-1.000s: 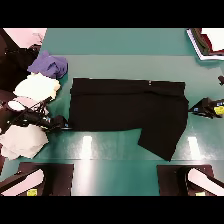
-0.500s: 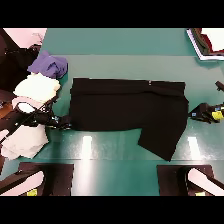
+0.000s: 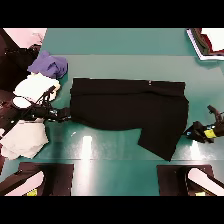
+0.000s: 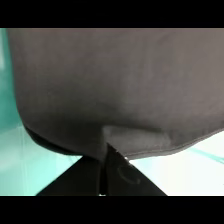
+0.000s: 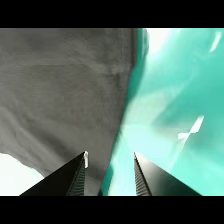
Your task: Fold the shirts.
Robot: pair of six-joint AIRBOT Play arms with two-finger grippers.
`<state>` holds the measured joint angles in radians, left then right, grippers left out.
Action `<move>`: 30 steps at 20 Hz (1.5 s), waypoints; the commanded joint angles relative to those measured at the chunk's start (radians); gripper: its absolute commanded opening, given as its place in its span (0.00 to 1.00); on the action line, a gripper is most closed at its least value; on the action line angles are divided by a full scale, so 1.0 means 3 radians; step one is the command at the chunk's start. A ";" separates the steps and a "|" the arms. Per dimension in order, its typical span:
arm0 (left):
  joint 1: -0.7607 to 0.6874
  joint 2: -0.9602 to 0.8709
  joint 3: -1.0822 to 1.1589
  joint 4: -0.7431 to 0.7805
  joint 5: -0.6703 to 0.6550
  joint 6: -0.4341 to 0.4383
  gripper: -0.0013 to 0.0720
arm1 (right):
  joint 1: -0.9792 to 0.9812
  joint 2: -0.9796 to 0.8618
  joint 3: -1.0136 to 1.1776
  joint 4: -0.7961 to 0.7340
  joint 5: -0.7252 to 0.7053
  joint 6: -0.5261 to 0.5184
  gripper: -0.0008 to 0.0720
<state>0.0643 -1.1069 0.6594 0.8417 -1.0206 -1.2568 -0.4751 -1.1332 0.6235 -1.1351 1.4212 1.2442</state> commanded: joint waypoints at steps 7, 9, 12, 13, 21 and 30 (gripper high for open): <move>0.0000 0.0015 0.0033 0.0064 0.0003 0.0000 0.05 | 0.0568 0.0000 -0.0263 0.0201 -0.0500 -0.0029 0.11; 0.0000 0.0017 0.0033 0.0209 -0.0148 -0.0005 0.05 | 0.0594 0.0004 -0.0257 0.0186 -0.0416 -0.0079 0.03; 0.0000 0.0229 0.0031 0.0718 -0.0505 -0.0013 0.05 | 0.0593 0.0277 -0.0158 -0.0248 -0.0052 -0.0072 0.03; 0.0000 0.0385 0.0024 0.0922 -0.0629 -0.0036 0.05 | 0.0594 0.0463 -0.0123 -0.0454 0.0081 -0.0066 0.03; 0.0000 0.1395 -0.0448 0.1043 -0.1460 -0.0327 0.05 | 0.0594 0.1794 -0.0056 -0.0880 0.0581 0.0103 0.03; 0.0000 0.0507 0.0417 0.0580 -0.0254 -0.0318 0.05 | 0.0743 0.0726 0.1017 -0.0379 -0.0004 0.0125 0.03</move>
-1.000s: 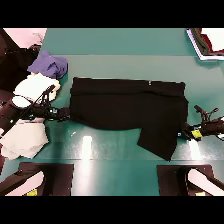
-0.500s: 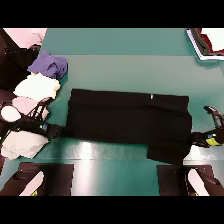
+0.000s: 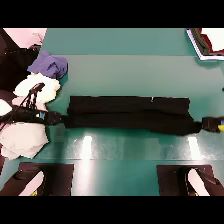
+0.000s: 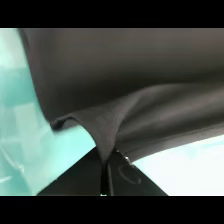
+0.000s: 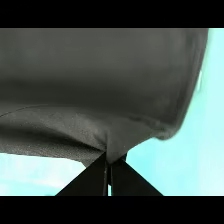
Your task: Fold the shirts.
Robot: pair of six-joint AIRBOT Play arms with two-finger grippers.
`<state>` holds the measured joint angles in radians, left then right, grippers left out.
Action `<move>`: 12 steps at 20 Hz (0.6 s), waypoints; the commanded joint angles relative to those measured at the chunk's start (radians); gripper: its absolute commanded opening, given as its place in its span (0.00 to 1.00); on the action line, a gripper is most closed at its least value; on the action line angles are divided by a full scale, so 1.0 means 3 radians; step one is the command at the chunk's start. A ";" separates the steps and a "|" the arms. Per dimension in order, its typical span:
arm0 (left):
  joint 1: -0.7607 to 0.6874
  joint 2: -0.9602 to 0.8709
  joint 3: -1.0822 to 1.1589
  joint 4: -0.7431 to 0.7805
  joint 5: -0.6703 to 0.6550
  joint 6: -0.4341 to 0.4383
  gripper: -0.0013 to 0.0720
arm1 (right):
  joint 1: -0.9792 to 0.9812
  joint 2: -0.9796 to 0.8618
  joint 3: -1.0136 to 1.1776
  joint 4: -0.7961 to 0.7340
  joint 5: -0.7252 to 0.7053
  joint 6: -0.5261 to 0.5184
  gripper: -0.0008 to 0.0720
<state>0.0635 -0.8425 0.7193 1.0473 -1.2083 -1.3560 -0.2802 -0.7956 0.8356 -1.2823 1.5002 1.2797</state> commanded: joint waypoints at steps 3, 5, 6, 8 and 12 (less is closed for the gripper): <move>0.0003 -0.0947 0.0500 -0.0211 0.0567 0.0098 0.05 | 0.0365 -0.0991 0.0674 0.0111 -0.0491 0.0008 0.03; 0.0003 -0.1303 0.0712 -0.0278 0.0622 0.0097 0.05 | 0.0496 -0.1354 0.0904 0.0111 -0.0595 0.0023 0.03; 0.0003 -0.1462 0.0816 -0.0280 0.0633 0.0097 0.05 | 0.0539 -0.1518 0.1019 0.0112 -0.0623 0.0050 0.03; 0.0003 -0.1677 0.0963 -0.0278 0.0702 0.0097 0.05 | 0.0576 -0.1785 0.1230 0.0116 -0.0631 0.0076 0.03; 0.0003 -0.1797 0.1059 -0.0361 0.1072 0.0093 0.31 | 0.0487 -0.2261 0.1616 0.0528 -0.0708 0.0131 0.04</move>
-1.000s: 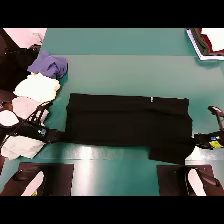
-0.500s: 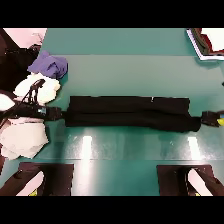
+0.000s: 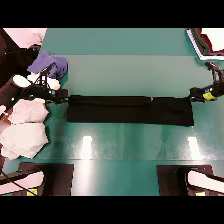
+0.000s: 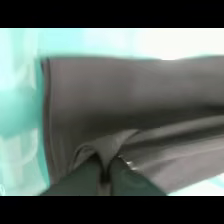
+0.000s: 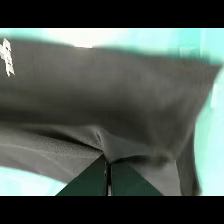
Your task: Fold the shirts.
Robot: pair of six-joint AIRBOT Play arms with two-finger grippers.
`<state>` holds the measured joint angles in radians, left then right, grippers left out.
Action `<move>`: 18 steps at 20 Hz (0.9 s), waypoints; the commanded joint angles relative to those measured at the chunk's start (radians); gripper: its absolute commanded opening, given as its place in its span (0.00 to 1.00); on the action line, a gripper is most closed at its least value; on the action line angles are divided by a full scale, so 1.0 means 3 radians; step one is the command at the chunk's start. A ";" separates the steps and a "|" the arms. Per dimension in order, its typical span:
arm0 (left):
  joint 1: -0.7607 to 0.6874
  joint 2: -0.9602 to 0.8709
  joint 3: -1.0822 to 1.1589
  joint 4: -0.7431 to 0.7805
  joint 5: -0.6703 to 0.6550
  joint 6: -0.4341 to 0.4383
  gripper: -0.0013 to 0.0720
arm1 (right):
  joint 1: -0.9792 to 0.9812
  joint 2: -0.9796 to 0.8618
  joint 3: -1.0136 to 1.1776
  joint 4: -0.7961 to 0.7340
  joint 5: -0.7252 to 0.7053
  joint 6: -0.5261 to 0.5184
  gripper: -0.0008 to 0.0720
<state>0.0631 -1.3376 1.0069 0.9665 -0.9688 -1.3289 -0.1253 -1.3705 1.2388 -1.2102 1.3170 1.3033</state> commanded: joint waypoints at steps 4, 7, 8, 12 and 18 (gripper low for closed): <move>0.0004 -0.0142 0.0244 -0.0247 0.0154 0.0005 0.99 | -0.0234 -0.0657 0.0651 0.0687 0.0018 0.0043 0.77; 0.0003 -0.0126 0.0427 -0.0290 -0.0221 0.0004 0.98 | -0.0439 -0.0613 0.0650 0.0682 0.0314 -0.0163 0.77; 0.0003 -0.0125 0.0432 -0.0328 -0.0289 0.0004 0.87 | -0.0538 -0.0566 0.0562 0.0679 0.0366 -0.0234 0.77; -0.0095 -0.0132 0.0427 -0.0380 -0.0427 0.0010 0.05 | -0.0941 -0.0470 0.0052 0.0693 0.0412 -0.0473 0.92; -0.0444 -0.0132 0.0427 -0.0370 -0.0373 0.0089 0.05 | -0.1219 -0.0675 -0.0332 0.0837 0.0347 -0.0984 0.94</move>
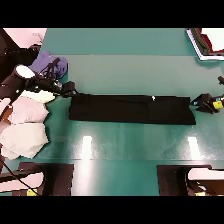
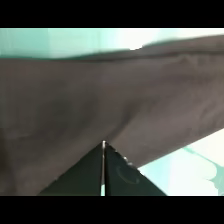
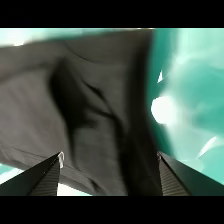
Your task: Fold the shirts.
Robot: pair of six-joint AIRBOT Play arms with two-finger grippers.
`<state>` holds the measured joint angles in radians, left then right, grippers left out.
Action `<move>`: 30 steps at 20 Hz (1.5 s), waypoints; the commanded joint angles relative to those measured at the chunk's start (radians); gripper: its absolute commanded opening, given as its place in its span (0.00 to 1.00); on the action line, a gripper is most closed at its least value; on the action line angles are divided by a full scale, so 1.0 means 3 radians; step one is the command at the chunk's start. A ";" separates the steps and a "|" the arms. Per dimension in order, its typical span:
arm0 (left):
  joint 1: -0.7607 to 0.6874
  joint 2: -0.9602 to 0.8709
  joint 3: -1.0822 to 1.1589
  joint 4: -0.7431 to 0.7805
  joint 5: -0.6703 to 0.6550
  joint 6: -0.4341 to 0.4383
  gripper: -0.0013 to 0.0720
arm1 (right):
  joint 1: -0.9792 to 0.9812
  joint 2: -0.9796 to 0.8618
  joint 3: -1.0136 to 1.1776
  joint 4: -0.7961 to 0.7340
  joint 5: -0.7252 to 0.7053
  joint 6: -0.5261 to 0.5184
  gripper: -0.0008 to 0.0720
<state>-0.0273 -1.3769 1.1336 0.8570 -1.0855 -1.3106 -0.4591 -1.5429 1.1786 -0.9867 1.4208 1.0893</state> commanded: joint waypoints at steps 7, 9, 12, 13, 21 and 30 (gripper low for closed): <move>-0.0369 -0.0003 0.0005 -0.0009 0.0015 0.0003 0.05 | 0.0237 -0.0498 -0.0003 0.0263 0.0128 -0.0587 0.94; -0.0403 -0.0003 0.0005 -0.0015 -0.0010 0.0004 0.05 | 0.0354 -0.0528 -0.0005 0.0259 0.0127 -0.0587 0.91; -0.0472 -0.0003 0.0005 -0.0011 -0.0011 -0.0009 0.05 | 0.0451 -0.0516 -0.0004 0.0261 0.0144 -0.0600 0.33; -0.0505 -0.0009 0.0006 -0.0015 0.0022 -0.0107 0.05 | 0.0462 -0.0516 -0.0004 0.0256 0.0178 -0.0605 0.10; -0.1286 -0.0752 0.0771 -0.0018 0.0276 -0.0177 0.05 | 0.0595 0.0131 0.0050 0.0264 0.0497 -0.0332 0.03; -0.1926 -0.2054 0.2227 -0.0028 0.0277 -0.0415 0.05 | 0.1532 0.0460 0.1521 0.0264 0.0749 0.0473 0.03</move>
<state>-0.5636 -1.8992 1.7012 0.8478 -1.0130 -1.4071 -0.0868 -1.4136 1.5082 -0.9081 1.6291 1.1347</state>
